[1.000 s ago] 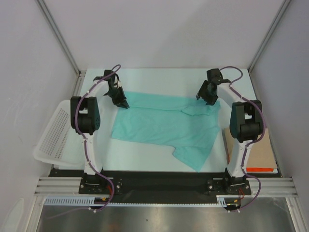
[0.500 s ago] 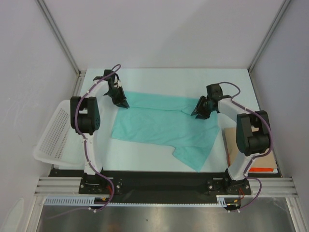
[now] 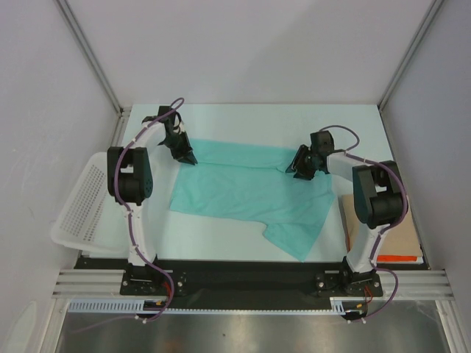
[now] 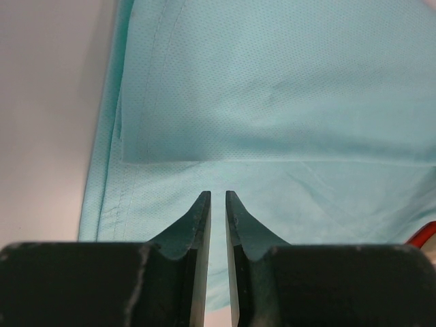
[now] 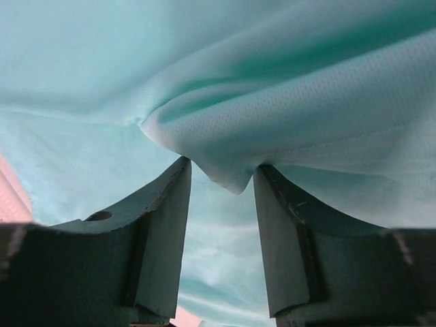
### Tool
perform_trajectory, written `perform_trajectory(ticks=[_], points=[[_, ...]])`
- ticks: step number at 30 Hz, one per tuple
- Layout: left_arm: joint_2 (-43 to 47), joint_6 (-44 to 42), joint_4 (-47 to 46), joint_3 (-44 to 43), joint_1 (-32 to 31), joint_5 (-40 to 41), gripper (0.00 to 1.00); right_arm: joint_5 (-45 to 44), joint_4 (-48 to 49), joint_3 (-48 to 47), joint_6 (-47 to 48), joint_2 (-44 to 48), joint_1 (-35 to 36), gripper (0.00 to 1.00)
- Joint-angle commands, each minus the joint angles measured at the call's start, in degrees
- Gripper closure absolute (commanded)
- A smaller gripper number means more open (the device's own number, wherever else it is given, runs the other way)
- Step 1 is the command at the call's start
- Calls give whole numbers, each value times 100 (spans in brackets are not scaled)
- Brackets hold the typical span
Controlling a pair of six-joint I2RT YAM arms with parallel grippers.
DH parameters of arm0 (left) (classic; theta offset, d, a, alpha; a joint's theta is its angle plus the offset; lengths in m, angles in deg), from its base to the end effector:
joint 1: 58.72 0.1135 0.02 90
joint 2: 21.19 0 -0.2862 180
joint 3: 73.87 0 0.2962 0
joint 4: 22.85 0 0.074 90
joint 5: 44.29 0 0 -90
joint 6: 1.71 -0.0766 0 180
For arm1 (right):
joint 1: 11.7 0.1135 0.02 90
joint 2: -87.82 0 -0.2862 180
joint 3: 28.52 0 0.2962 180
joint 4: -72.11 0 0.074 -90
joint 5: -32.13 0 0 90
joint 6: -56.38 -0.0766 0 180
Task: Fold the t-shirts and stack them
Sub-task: Fold the tshirt
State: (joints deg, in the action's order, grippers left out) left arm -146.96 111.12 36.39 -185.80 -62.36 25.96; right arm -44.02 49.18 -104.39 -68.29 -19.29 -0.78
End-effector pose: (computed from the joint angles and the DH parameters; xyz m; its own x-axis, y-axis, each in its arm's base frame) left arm 0.5147 -0.0587 0.1351 -0.9412 -0.3060 -0.1428 -0.2249 0.8835 -0.4109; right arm 0.4328 0.1022 0.1131 -0.8376 0.4009 -0.3710 0.1884 0.8496 0.4926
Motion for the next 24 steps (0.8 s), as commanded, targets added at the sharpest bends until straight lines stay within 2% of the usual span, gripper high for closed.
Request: perform_trajectory(ticks=[1, 6, 10, 12, 13, 18, 22, 24], points=[[378, -121, 9, -127, -23, -64, 82, -31, 421, -261, -179, -135, 7, 54], [405, -147, 17, -100, -23, -64, 81, 337, 395, -437, -601, -197, -19, 67], [405, -121, -35, -39, -23, -82, 82, 864, 351, -481, -1251, -205, -195, 83], [396, -121, -44, -21, -23, -100, 82, 1171, 386, -481, -1706, -161, -309, 98], [387, -121, -61, -4, -23, -108, 82, 1303, 386, -499, -1874, -118, -353, 100], [378, -138, -79, 23, -23, -117, 82, 2111, -307, -639, -3104, -29, -652, 100], [335, -138, -97, 14, 3, -169, 82, 2613, -738, -666, -3728, -64, -723, 98], [317, -147, -106, 23, -5, -187, 82, 2928, -905, -692, -3941, -169, -723, 91]])
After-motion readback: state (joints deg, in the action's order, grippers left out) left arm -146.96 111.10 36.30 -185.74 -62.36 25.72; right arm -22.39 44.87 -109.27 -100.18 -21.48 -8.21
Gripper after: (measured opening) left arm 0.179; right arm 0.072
